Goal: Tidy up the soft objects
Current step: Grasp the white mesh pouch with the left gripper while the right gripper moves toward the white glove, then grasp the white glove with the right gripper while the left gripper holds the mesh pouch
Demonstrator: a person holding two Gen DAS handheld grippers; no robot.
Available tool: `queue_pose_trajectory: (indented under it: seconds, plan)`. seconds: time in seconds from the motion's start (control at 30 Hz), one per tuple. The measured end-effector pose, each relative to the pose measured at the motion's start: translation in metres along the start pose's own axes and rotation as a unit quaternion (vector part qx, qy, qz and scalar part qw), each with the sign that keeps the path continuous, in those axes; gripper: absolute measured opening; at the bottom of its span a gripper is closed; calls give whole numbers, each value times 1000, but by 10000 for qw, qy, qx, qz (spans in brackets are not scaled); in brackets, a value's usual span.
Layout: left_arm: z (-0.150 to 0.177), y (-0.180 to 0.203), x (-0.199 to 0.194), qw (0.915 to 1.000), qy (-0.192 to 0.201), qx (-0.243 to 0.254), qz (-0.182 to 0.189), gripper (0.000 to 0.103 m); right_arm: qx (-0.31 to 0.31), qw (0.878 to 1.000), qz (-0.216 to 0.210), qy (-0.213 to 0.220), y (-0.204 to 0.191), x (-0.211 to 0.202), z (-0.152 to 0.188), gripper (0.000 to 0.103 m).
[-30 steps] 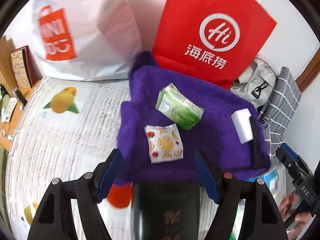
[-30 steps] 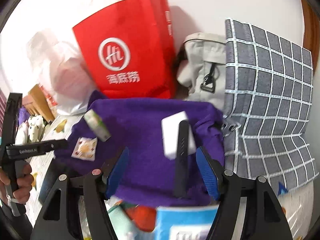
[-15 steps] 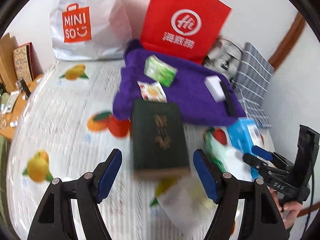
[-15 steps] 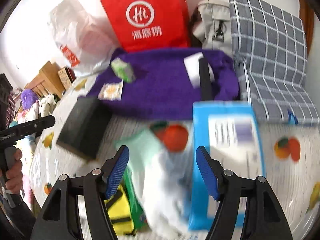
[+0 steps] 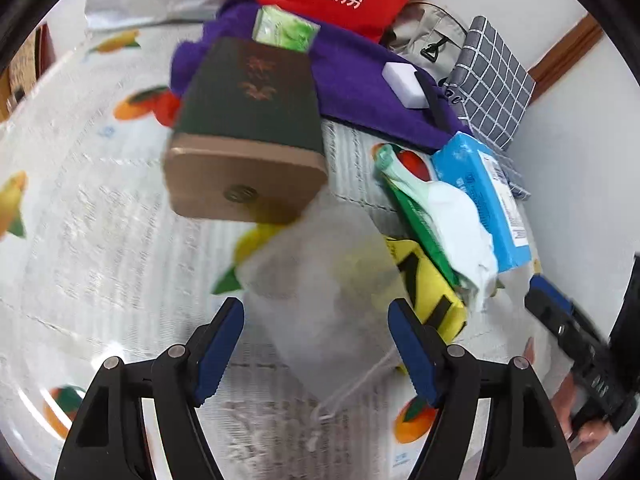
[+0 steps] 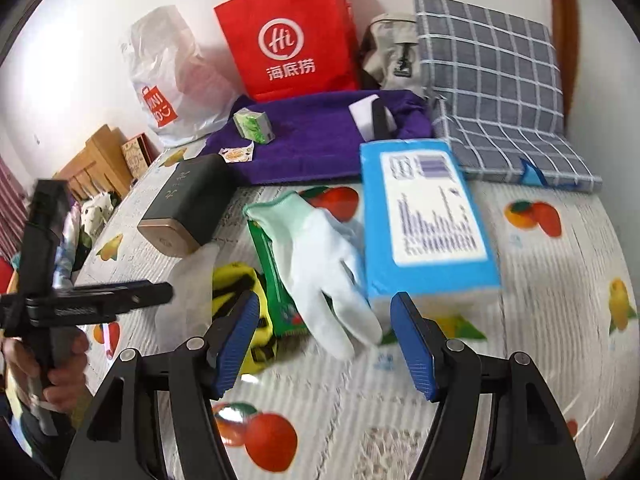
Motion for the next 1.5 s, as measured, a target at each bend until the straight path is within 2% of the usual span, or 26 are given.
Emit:
queue_pose_trajectory:
  seconds: [0.1,0.3,0.33,0.37,0.4,0.47,0.5,0.53,0.63,0.73,0.93,1.23,1.37,1.47,1.5]
  plan:
    - [-1,3,9,9998,-31,-197,-81,73,105,9999,-18,54,7,-7,9,68]
    - [-5,28,22,9984,126,101,-539,72,214,9997,-93,23,14,-11,24,68]
    - [-6,29,22,9981,177,142,-578,69,264,9996,-91,19,15,-10,27,68]
    - [-6,34,21,9977,253,227,-582,60,306,9995,-107,-4,17,-9,29,68]
    - [-7,37,22,9976,258,295,-564,39,328,9994,-124,-24,18,-8,30,68]
    - [-8,40,20,9973,277,368,-580,28,407,9991,-127,-34,20,-7,34,68]
    - [-10,40,18,9972,323,370,-556,20,429,9990,-130,-39,21,-7,34,68]
    - [-10,39,14,9975,346,359,-506,16,451,9989,-150,-46,22,-7,36,68]
    - [-11,30,-2,9988,414,154,-189,15,459,9988,-161,-46,22,-7,38,68]
    - [-12,19,-15,9988,479,18,-116,15,455,9988,-182,-38,19,-8,39,68]
    - [-6,-14,-39,9968,623,-185,-461,15,281,9994,-198,-80,6,-5,39,68]
    - [11,-62,-36,9926,440,-475,-1029,15,-10,9994,-296,-167,-23,4,40,68]
    - [16,-70,-28,9926,360,-498,-1051,15,-168,9996,-195,-116,-31,7,37,68]
    - [18,-69,-28,9927,441,-411,-1044,15,-201,9998,-67,-10,-31,10,27,67]
    - [18,-69,-27,9927,448,-398,-1044,15,-241,9997,-21,16,-31,12,22,65]
Point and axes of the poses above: each gripper's, at about its wrist camera, not at the fingertips, and x roughly the way its jaws point, y to its right, z to its underside, the point moved 1 cm from there along x, roughly the way its jaws point, and after that the axes turned 4 degrees about y, right-handed, at the moved point
